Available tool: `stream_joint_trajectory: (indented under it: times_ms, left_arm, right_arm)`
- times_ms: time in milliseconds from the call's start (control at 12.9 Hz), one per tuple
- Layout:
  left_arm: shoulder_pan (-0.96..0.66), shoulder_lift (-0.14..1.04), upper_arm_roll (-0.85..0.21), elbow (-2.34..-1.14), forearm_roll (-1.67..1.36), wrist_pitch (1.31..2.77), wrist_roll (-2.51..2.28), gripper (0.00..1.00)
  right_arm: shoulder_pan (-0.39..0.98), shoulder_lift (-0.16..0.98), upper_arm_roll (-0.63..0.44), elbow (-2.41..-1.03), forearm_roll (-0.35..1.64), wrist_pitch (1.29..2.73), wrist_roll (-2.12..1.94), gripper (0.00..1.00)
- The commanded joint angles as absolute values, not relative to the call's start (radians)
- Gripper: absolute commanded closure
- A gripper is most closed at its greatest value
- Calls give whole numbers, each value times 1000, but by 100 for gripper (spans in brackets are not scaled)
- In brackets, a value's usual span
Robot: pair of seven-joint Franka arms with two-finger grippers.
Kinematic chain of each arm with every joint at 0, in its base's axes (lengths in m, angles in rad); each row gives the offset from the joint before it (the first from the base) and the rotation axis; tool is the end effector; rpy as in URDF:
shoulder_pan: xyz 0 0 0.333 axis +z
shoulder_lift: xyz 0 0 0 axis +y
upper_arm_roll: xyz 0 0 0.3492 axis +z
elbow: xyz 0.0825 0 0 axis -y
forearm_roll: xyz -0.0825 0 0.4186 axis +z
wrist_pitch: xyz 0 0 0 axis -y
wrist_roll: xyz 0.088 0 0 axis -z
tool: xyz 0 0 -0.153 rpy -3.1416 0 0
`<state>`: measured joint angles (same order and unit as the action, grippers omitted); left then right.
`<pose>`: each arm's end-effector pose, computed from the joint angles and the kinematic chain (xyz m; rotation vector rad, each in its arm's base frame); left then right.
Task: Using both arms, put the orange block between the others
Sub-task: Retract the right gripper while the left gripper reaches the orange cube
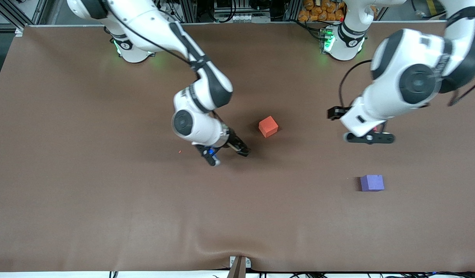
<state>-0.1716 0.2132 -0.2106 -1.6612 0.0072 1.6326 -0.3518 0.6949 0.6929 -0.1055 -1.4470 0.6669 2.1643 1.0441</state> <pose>0.5850 -0.2256 0.4435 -3.0700 0.0496 0.3621 0.6167 0.4868 0.2552 -2.5280 1.0707 0.4685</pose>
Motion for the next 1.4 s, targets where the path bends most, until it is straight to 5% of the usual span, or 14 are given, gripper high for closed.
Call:
stream_joint_trajectory:
  times_ms: [0, 543, 1318]
  left_arm:
    - [-242, 218, -210, -1730, -9, 1709, -477, 0]
    - [-389, 328, -210, -1809, -8, 1880, -831, 0]
    - [-509, 505, -209, -1805, 0, 2230, -1468, 0]
  right_arm:
    - [573, 608, -84, -1465, 626, 2036, 970, 0]
    - [270, 474, 75, -1465, 341, 1815, 840, 0]
    - [78, 290, 80, -1471, 114, 1557, 258, 0]
